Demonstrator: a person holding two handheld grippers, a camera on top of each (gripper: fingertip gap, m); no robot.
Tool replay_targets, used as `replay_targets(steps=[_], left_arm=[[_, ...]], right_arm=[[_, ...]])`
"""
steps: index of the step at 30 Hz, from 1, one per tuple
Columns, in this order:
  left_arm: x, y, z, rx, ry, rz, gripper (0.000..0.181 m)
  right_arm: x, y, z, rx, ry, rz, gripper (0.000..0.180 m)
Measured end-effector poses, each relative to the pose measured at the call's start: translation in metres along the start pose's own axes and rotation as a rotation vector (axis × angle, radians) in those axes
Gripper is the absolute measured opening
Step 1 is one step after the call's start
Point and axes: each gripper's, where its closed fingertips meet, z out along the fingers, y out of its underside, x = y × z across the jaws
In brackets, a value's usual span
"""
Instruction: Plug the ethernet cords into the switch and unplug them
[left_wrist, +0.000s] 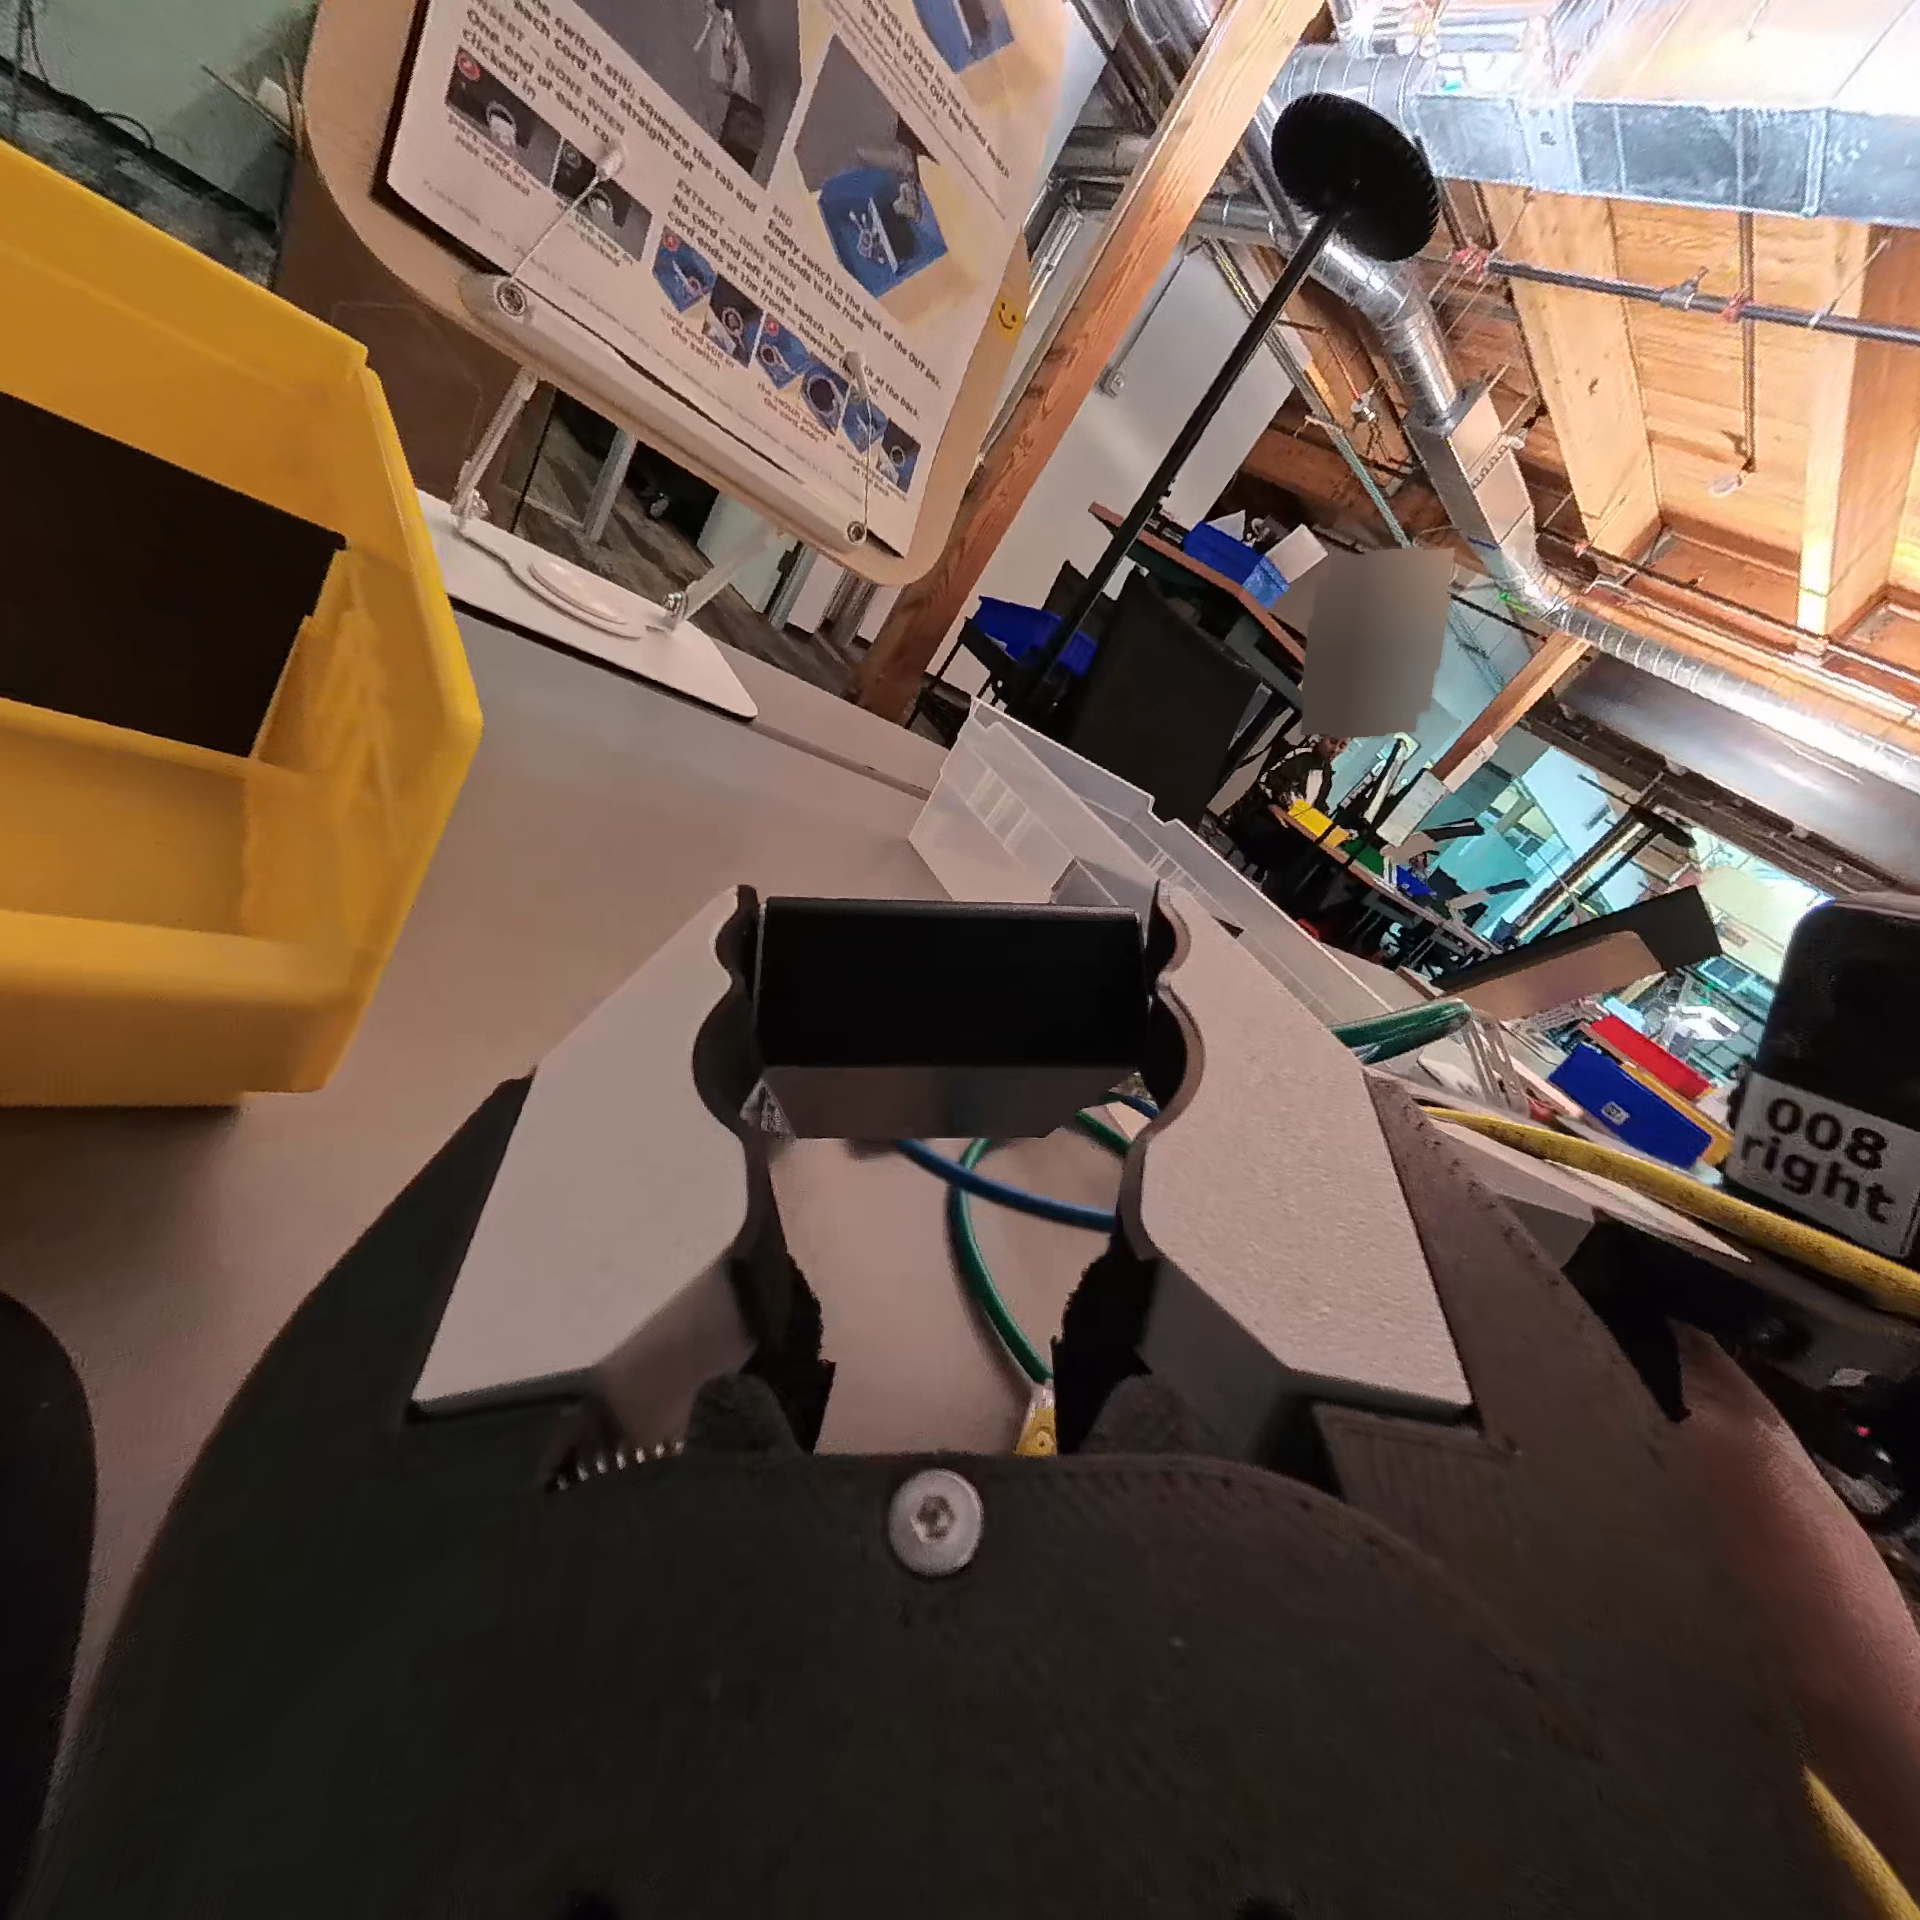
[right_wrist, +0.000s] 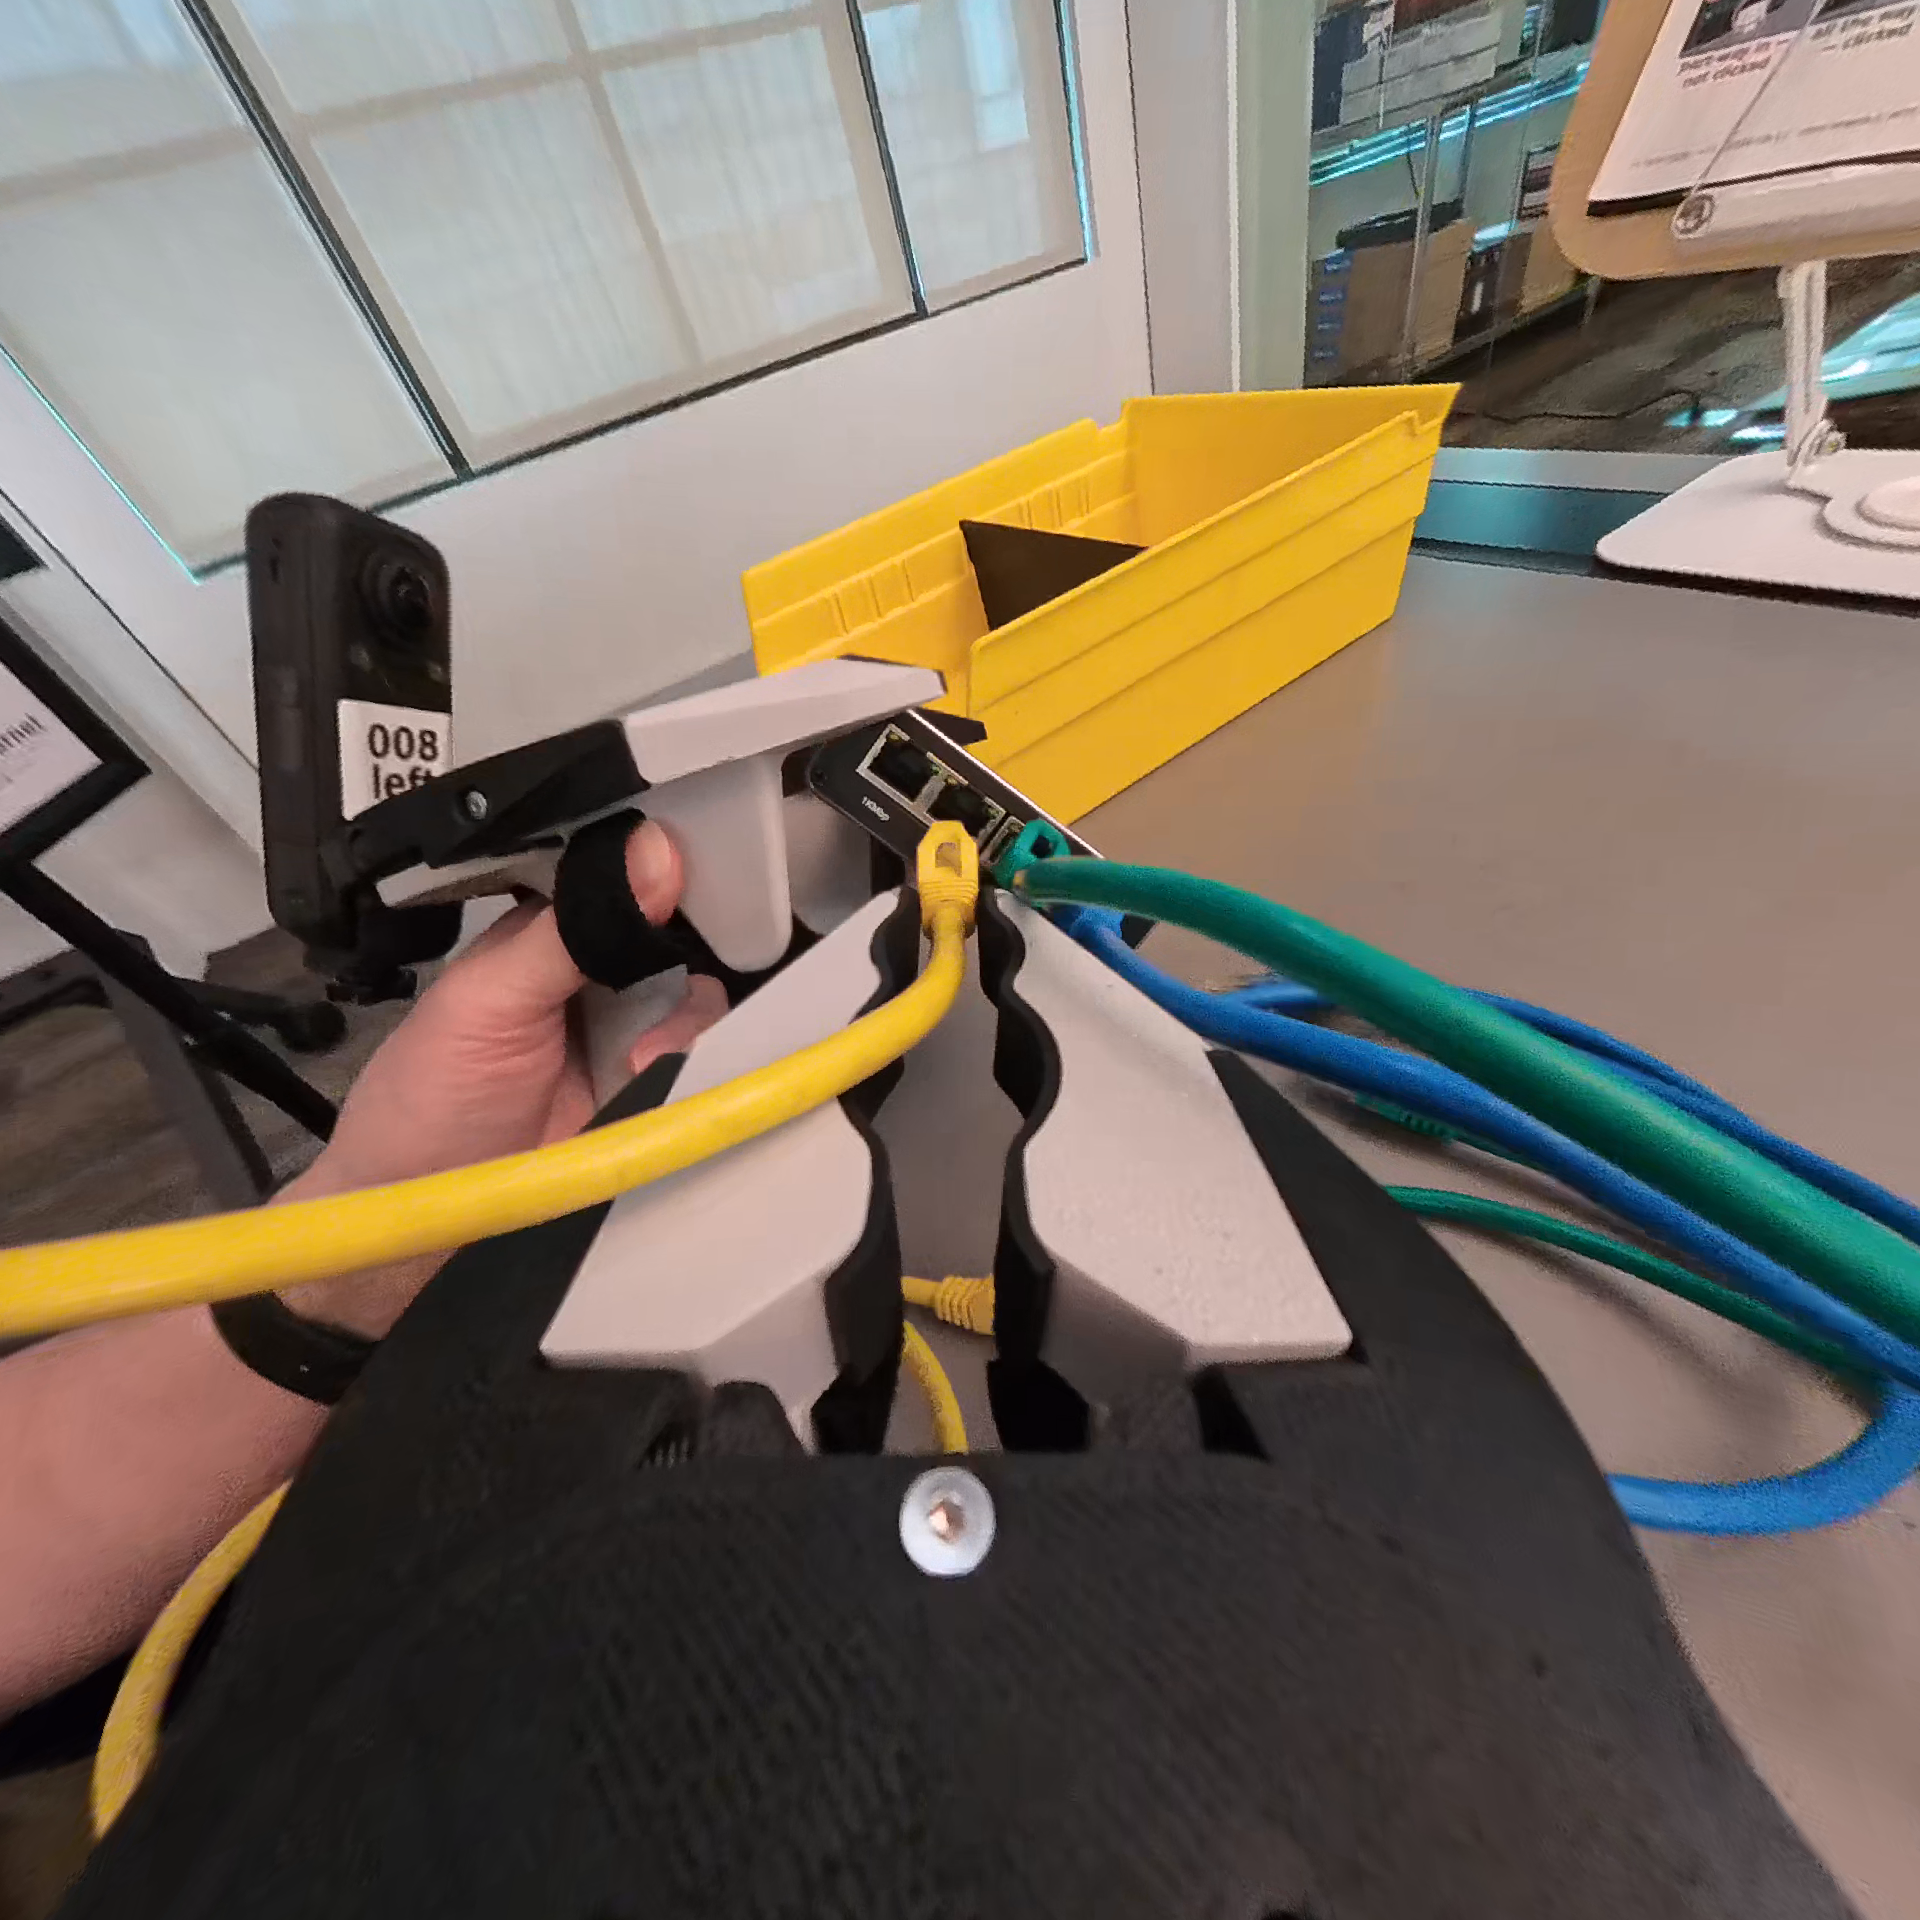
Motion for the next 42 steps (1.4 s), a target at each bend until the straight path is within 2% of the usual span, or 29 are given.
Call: replay_targets(steps=[1, 8, 22, 30, 39, 40, 42], left_arm=[[0.0, 0.0, 0.0, 0.001, -0.004, 0.005, 0.073], [0.001, -0.002, 0.002, 0.007, -0.006, 0.011, 0.073], [0.025, -0.016, -0.005, 0.125, 0.011, 0.202, 0.073], [0.058, -0.037, -0.017, 0.266, 0.071, 0.417, 0.073], [0.086, -0.057, -0.035, 0.378, 0.174, 0.456, 0.072], [0.092, -0.061, -0.039, 0.403, 0.193, 0.457, 0.069], [0.101, -0.077, -0.054, 0.497, 0.212, 0.405, 0.029]], right_arm=[[0.0, 0.0, 0.0, 0.003, -0.005, 0.013, 0.01], [0.002, -0.005, -0.001, 0.079, 0.036, 0.037, 0.01], [-0.001, -0.021, -0.008, 0.16, -0.034, 0.208, 0.01], [-0.016, -0.042, -0.017, 0.187, -0.049, 0.127, 0.009], [-0.039, -0.062, -0.029, 0.301, -0.056, -0.03, 0.01], [-0.041, -0.065, -0.032, 0.328, -0.06, -0.031, 0.011], [-0.042, -0.071, -0.038, 0.366, -0.058, -0.042, 0.011]])
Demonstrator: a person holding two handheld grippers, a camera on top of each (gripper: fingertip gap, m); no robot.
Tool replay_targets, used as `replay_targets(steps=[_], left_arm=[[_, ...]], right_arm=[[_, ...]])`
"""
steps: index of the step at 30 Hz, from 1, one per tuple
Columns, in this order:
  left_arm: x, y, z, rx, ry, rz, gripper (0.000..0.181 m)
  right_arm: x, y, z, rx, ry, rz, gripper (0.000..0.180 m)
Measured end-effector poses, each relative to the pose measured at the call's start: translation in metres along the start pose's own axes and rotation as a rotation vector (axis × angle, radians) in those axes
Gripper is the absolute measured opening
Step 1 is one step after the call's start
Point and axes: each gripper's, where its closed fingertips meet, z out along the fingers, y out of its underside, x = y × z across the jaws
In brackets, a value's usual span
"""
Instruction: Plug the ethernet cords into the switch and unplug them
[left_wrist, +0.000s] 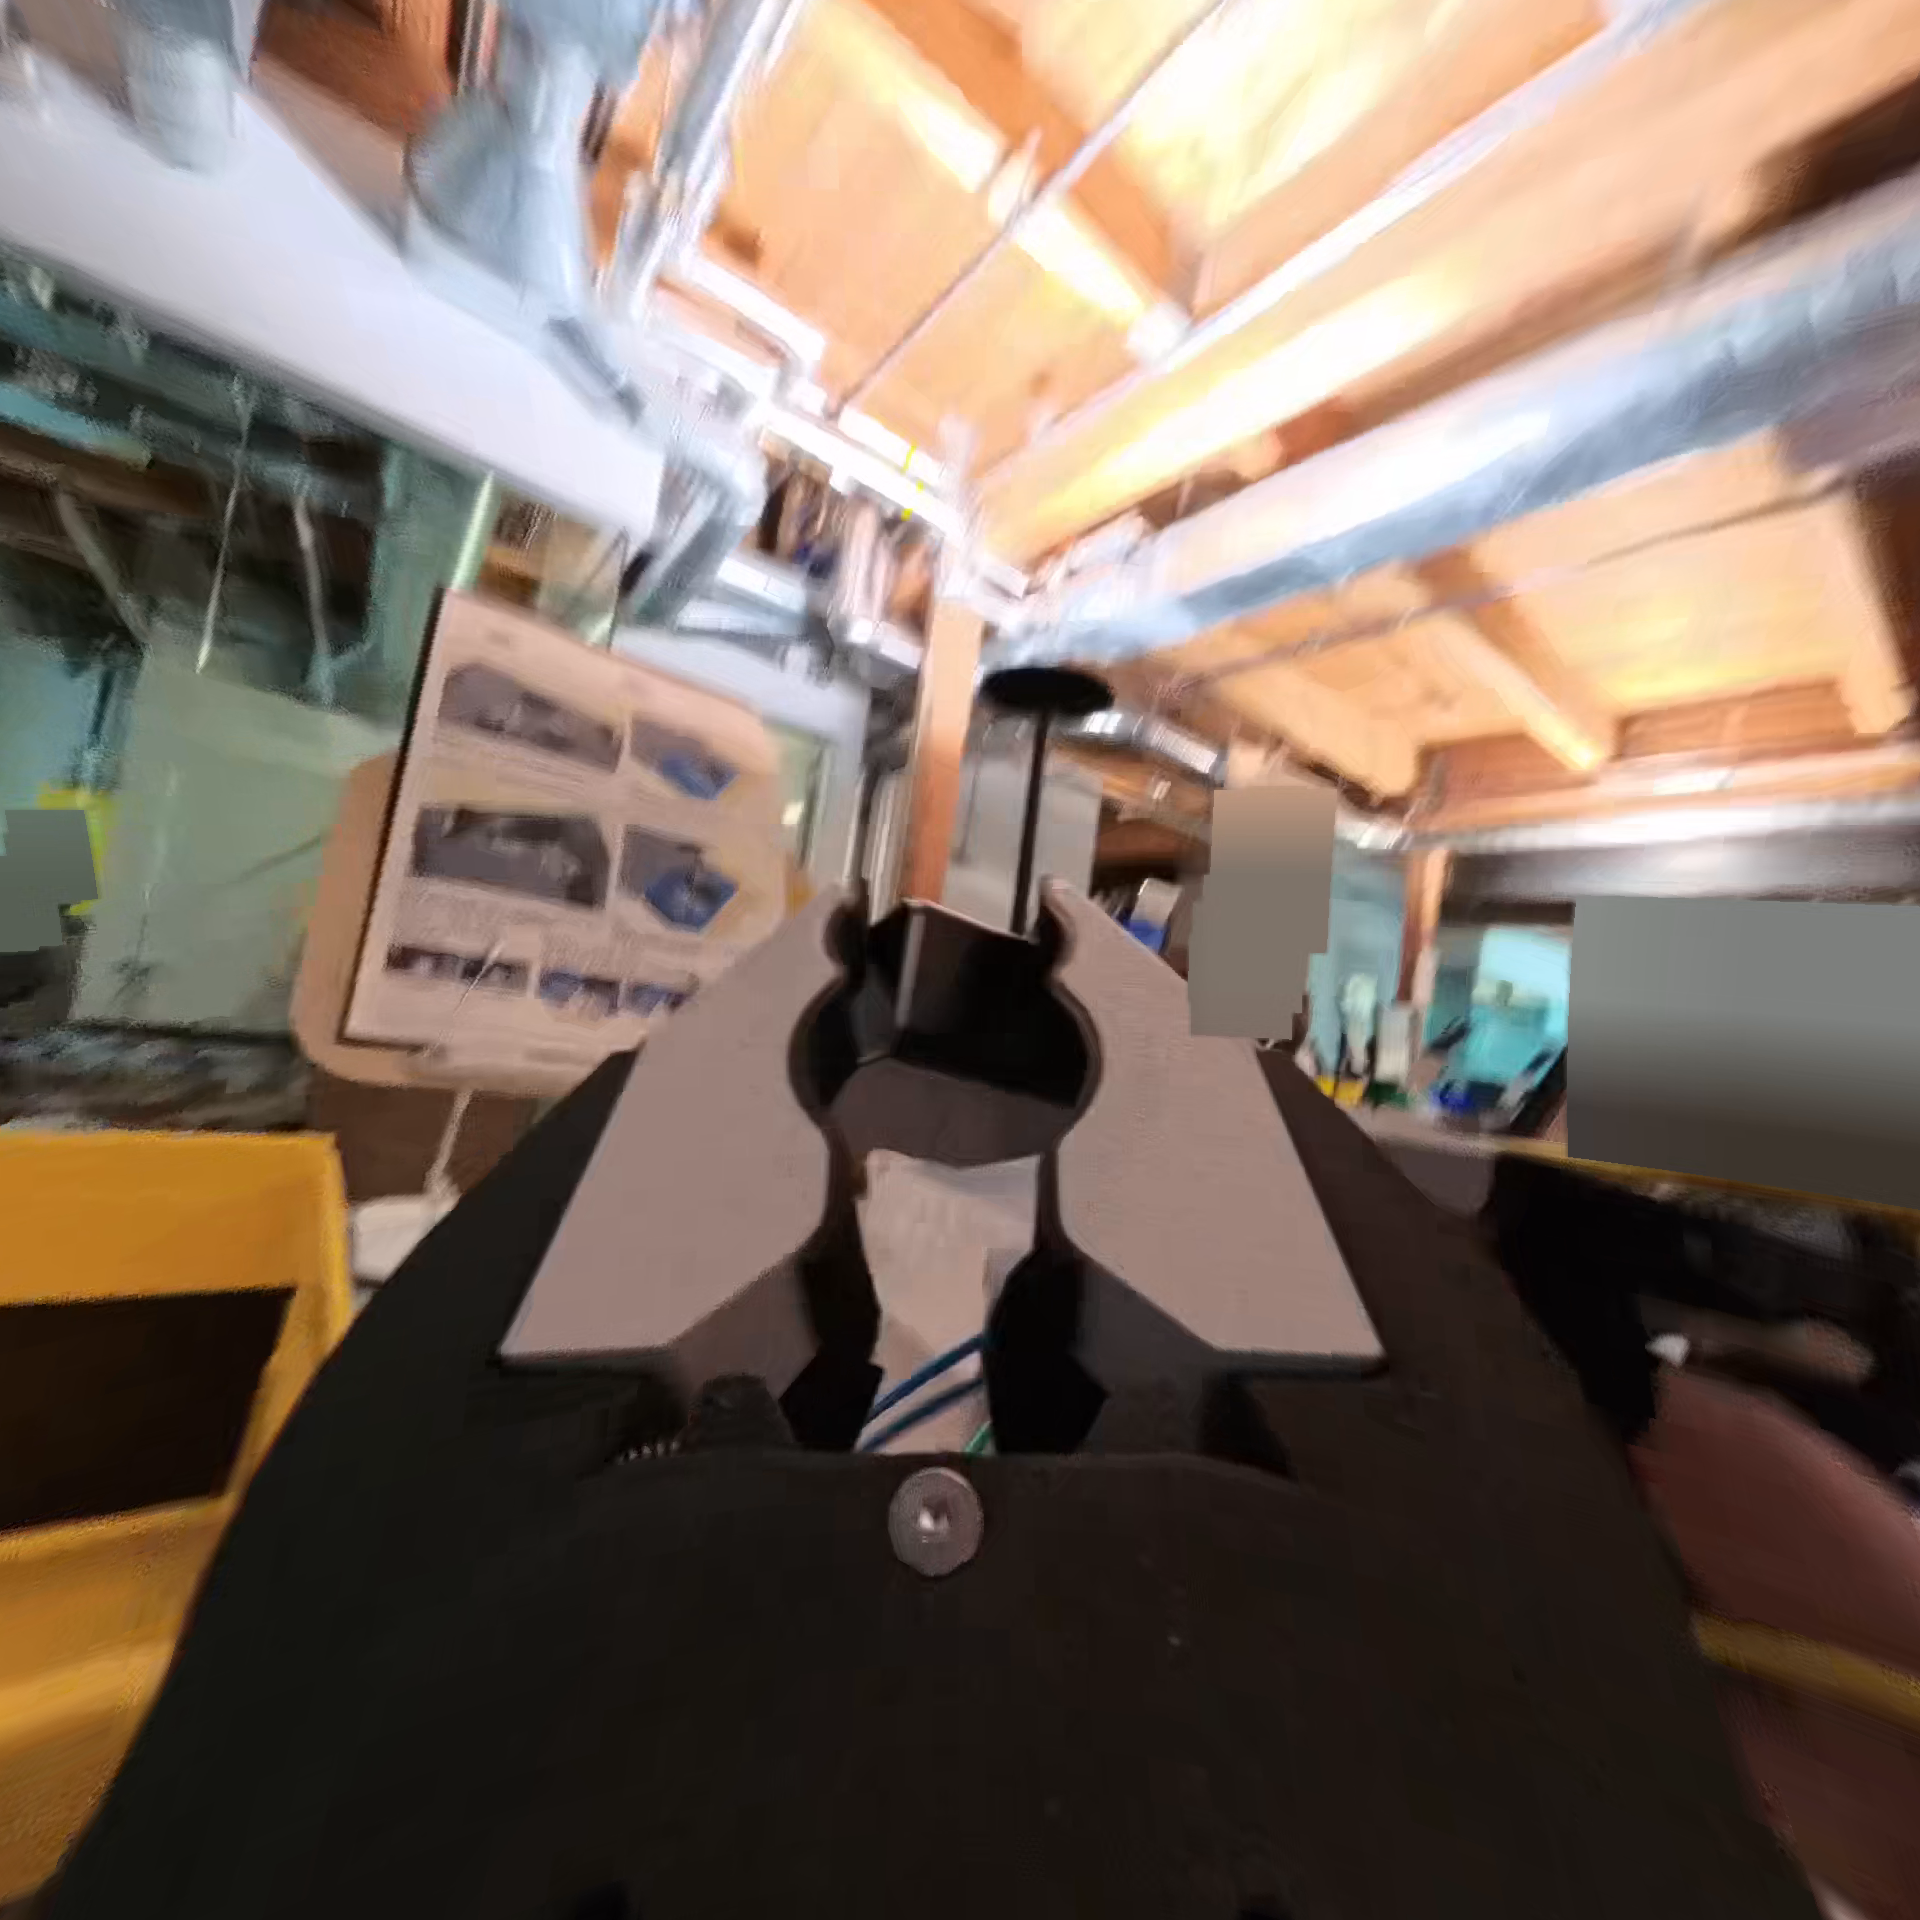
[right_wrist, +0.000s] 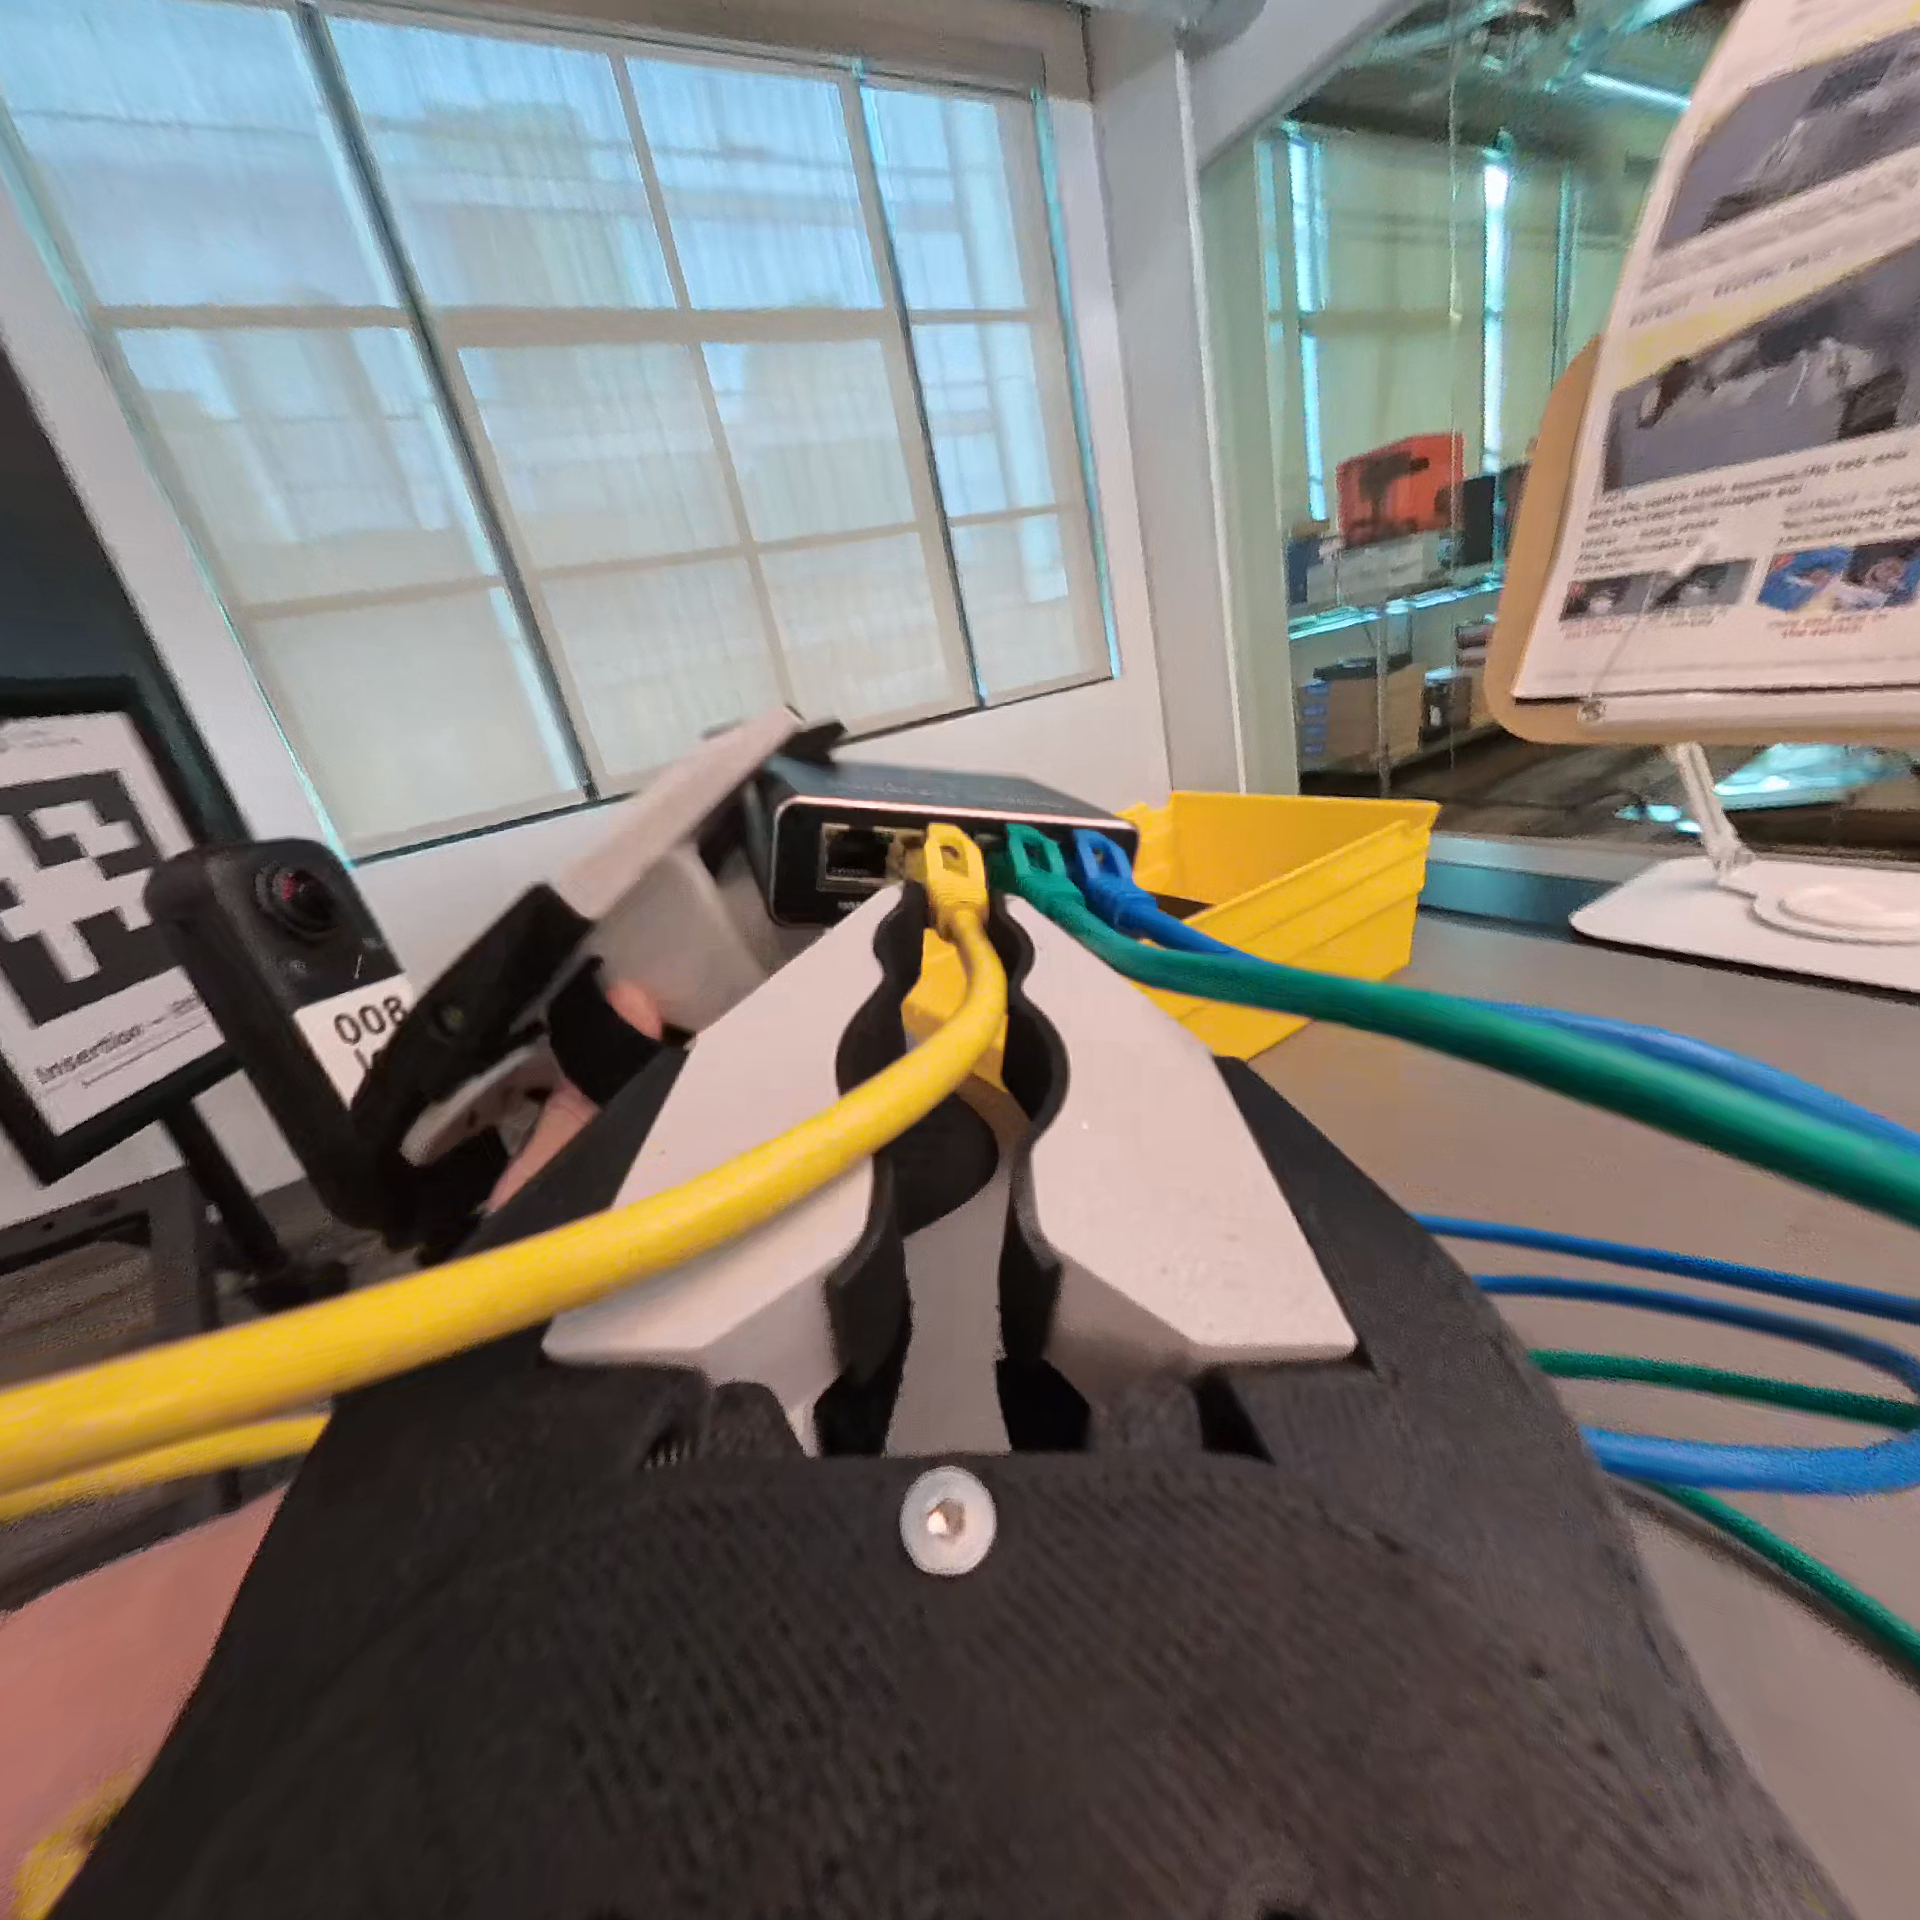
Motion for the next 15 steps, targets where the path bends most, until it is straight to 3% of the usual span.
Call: replay_targets(steps=[2, 6, 11, 15], left_arm=[[0.006, -0.019, -0.003, 0.069, 0.029, 0.002, 0.024], [-0.004, -0.001, 0.006, -0.077, 0.019, -0.029, 0.026], [0.019, 0.014, 0.004, -0.125, 0.156, -0.075, 0.071], [0.036, 0.023, -0.001, -0.216, 0.28, 0.084, 0.084]], right_arm=[[-0.011, -0.002, -0.001, 0.019, -0.096, 0.013, 0.011], [-0.003, 0.01, -0.002, 0.011, -0.079, 0.009, 0.01], [0.008, 0.02, -0.008, 0.032, -0.104, 0.098, 0.01], [0.01, 0.015, -0.015, 0.034, -0.121, 0.056, 0.01]])
